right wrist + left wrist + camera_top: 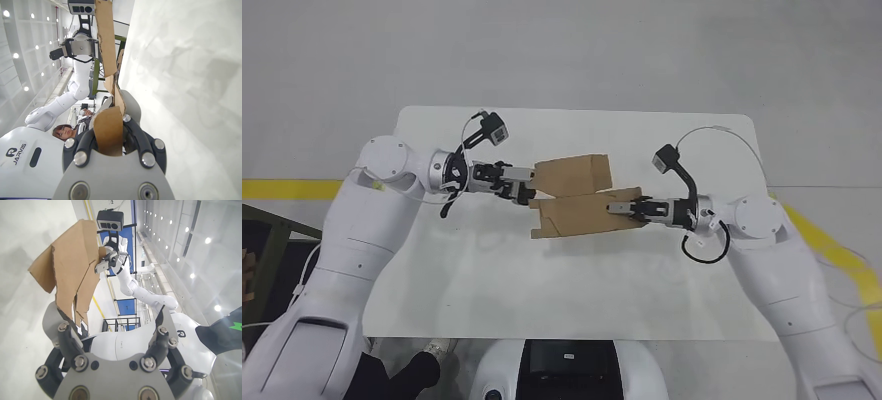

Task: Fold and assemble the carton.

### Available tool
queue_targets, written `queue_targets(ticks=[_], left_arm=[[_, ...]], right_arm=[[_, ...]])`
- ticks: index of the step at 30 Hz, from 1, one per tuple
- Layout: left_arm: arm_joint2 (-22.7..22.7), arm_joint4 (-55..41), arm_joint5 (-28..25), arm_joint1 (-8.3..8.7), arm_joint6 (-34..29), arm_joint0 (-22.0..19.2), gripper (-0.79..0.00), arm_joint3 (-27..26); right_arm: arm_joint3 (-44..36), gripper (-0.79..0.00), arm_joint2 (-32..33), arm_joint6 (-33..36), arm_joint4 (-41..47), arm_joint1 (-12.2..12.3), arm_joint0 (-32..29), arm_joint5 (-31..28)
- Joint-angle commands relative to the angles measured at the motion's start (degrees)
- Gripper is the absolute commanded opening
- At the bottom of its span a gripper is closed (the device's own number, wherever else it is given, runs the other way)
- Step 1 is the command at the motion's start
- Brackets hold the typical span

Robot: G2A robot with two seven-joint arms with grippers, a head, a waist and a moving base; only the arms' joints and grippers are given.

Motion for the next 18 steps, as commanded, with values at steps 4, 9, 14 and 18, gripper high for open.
queue_targets(ticks=[4, 9, 14, 18], left_arm=[[-0.90, 0.14, 0.54, 0.37, 0.54, 0.84, 0.000, -2.28], [-0.53, 0.19, 0.77, 0.29, 1.45, 0.79, 0.000, -2.50], [-0.11, 0.63, 0.82, 0.16, 2.75, 0.33, 0.000, -1.30], [-0.06, 0.70, 0.63, 0.12, 3.22, 0.05, 0.000, -0.78]], right_arm=[[-0.36, -0.785, -0.44, -0.28, -0.06, -0.05, 0.03, 0.22], [-0.88, -0.785, -0.91, -0.44, -0.50, -0.06, -0.06, 0.44], [-0.98, -0.785, -1.05, 0.14, 0.70, -0.08, -0.16, 0.07], [-0.88, -0.785, -1.07, 0.65, 1.28, -0.06, -0.14, 0.00]])
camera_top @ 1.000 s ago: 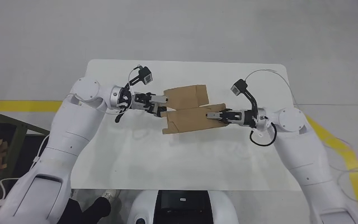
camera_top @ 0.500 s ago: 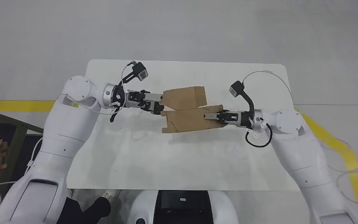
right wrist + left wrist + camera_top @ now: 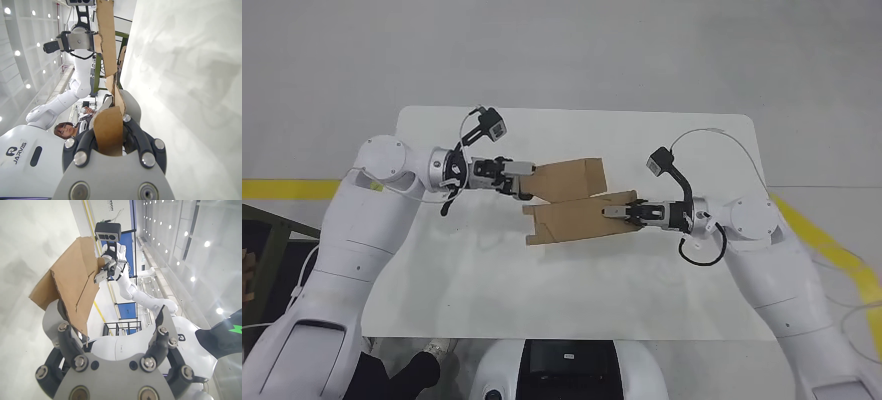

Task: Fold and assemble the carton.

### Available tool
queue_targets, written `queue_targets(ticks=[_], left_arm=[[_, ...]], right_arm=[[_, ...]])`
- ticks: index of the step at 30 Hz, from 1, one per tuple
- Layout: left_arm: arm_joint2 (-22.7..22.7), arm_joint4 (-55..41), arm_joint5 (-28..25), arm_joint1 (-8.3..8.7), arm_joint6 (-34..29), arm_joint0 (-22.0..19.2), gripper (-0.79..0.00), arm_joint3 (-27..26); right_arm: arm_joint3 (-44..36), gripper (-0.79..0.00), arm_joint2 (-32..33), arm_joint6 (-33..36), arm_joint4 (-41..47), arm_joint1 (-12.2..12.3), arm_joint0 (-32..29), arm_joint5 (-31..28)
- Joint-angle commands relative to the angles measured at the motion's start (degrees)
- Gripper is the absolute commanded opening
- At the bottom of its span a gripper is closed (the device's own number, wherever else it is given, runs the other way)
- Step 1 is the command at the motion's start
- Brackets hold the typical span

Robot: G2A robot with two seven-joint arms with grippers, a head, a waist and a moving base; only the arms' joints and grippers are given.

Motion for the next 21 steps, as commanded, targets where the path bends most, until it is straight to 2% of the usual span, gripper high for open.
queue_targets(ticks=[1, 21], left_arm=[[-0.02, 0.00, -0.02, 0.00, 0.07, -0.09, 0.000, 0.14], [0.96, 0.51, -0.31, -0.17, 0.01, -0.68, 0.000, 1.04]], right_arm=[[0.05, -0.785, -0.06, 0.11, 0.16, 0.01, 0.00, 0.11], [-0.77, -0.785, -1.04, 0.00, 0.71, -0.11, 0.18, 0.20]])
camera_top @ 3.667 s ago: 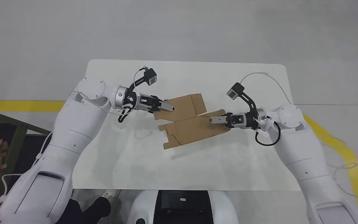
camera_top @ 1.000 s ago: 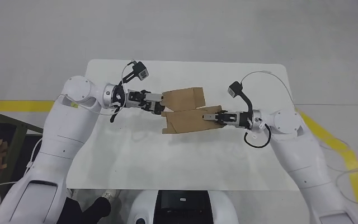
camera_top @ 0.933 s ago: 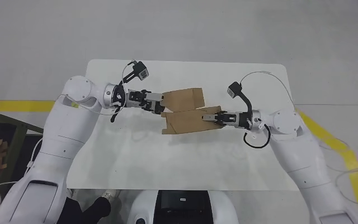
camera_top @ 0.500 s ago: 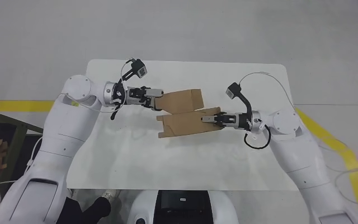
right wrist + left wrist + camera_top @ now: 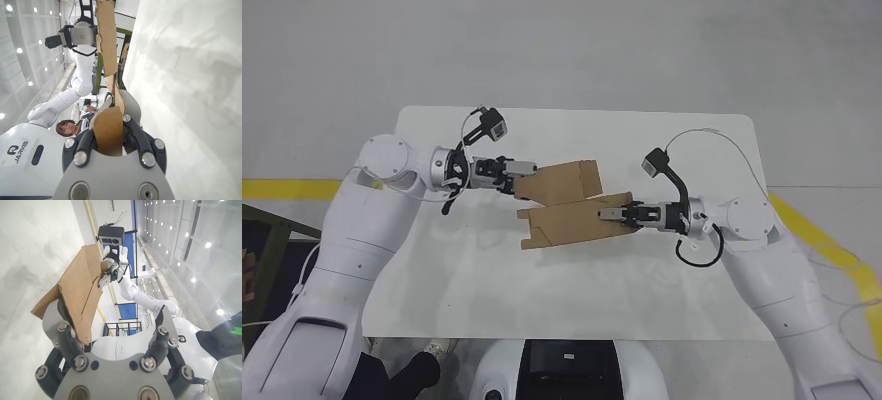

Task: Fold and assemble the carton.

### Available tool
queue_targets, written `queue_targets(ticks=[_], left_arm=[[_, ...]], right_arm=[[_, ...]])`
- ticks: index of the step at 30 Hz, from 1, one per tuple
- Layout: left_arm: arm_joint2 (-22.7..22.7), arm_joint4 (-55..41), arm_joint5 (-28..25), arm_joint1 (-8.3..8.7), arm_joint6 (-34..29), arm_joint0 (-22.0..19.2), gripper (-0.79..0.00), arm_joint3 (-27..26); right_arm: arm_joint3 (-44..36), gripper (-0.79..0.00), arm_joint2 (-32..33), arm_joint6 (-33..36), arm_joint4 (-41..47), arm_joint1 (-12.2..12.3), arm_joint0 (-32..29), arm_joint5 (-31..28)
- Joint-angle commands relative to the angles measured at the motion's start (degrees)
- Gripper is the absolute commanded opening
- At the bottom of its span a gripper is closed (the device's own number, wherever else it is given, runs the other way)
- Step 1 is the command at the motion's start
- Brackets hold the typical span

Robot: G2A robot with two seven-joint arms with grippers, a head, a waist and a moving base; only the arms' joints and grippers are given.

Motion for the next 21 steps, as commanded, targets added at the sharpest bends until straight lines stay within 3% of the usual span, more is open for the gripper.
queue_targets(ticks=[1, 5, 9, 15, 21], left_arm=[[0.11, 0.15, -0.08, -0.02, 0.07, -0.05, -0.006, 0.22], [0.37, 0.39, -0.04, -0.06, -0.03, -0.23, -0.225, 0.62], [0.74, 1.05, 0.35, -0.10, 0.04, -0.45, -0.231, 1.19], [1.10, 1.78, 0.84, -0.13, 0.26, -0.77, -0.360, 2.21], [1.39, 2.30, 1.84, -0.12, 0.31, -0.93, -0.400, 3.24]], right_arm=[[-0.06, -0.785, 0.06, 0.02, 0.05, 0.03, -0.07, -0.07], [-0.22, -0.785, 0.13, 0.01, 0.05, 0.08, -0.17, -0.02], [-0.40, -0.785, 0.17, -0.10, -0.08, 0.12, -0.25, -0.01], [-0.65, -0.785, 0.21, -0.15, -0.35, 0.19, -0.31, -0.03], [-0.91, -0.785, 0.31, -0.45, -0.70, 0.28, -0.46, 0.19]])
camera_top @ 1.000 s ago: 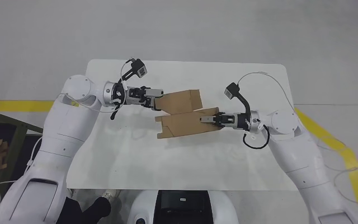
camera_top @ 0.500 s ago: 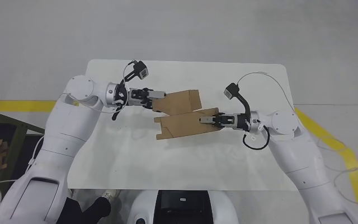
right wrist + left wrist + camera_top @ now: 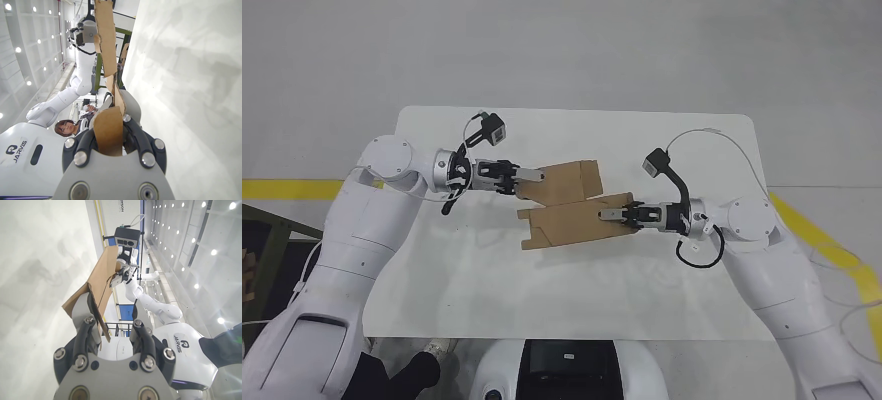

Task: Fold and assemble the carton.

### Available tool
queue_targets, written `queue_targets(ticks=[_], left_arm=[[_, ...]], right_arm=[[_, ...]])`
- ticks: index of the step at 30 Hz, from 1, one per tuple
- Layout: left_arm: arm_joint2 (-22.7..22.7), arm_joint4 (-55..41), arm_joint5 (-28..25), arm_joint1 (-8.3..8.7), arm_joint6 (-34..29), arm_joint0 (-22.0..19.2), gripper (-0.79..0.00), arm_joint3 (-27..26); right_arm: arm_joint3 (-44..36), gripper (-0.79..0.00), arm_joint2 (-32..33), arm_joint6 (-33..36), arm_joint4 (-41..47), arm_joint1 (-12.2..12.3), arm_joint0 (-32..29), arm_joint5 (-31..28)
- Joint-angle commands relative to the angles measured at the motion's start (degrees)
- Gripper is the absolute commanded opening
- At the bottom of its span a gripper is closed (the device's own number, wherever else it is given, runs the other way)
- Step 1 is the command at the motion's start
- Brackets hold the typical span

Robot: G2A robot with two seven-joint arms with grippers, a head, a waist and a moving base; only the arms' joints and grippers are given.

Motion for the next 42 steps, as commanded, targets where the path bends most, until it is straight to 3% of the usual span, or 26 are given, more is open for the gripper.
queue_targets(ticks=[1, 6, 11, 20, 21, 22, 23, 35, 42], left_arm=[[0.03, 0.10, 0.23, 0.01, 0.02, -0.03, -0.413, 0.25], [-0.01, 0.29, 0.69, 0.07, 0.22, -0.04, -0.526, 0.35], [0.22, 0.86, 1.32, 0.10, 0.45, 0.06, -0.745, 0.16], [0.43, 1.08, 1.91, 0.09, 0.91, 0.10, -0.785, -0.08], [0.41, 1.08, 1.96, 0.10, 0.92, 0.13, -0.785, -0.17], [0.36, 1.04, 1.99, 0.12, 0.97, 0.15, -0.785, -0.28], [0.31, 1.06, 1.96, 0.14, 1.06, 0.20, -0.785, -0.42], [0.76, 2.40, 1.52, 0.36, -0.43, 0.85, -0.785, -3.25], [2.24, 3.37, 1.28, 0.10, -1.01, 0.56, -0.785, -4.07]], right_arm=[[-0.10, -0.785, 0.03, -0.09, -0.18, 0.03, -0.04, 0.09], [-0.33, -0.785, 0.14, -0.44, -0.45, 0.10, -0.15, 0.09], [-0.54, -0.785, 0.23, -0.53, -0.56, 0.16, -0.19, 0.19], [-0.62, -0.785, 0.51, -1.02, -0.42, 0.27, -0.35, 0.52], [-0.50, -0.554, 0.56, -1.15, -0.36, 0.27, -0.37, 0.70], [-0.38, -0.206, 0.61, -1.37, -0.37, 0.28, -0.36, 0.87], [-0.21, 0.000, 0.72, -1.69, -0.26, 0.29, -0.37, 1.08], [-2.01, 0.000, 6.81, -5.52, 3.94, 1.15, -2.89, -1.83], [-5.62, 0.000, 7.15, -0.61, 9.31, 1.23, -4.36, -4.00]])
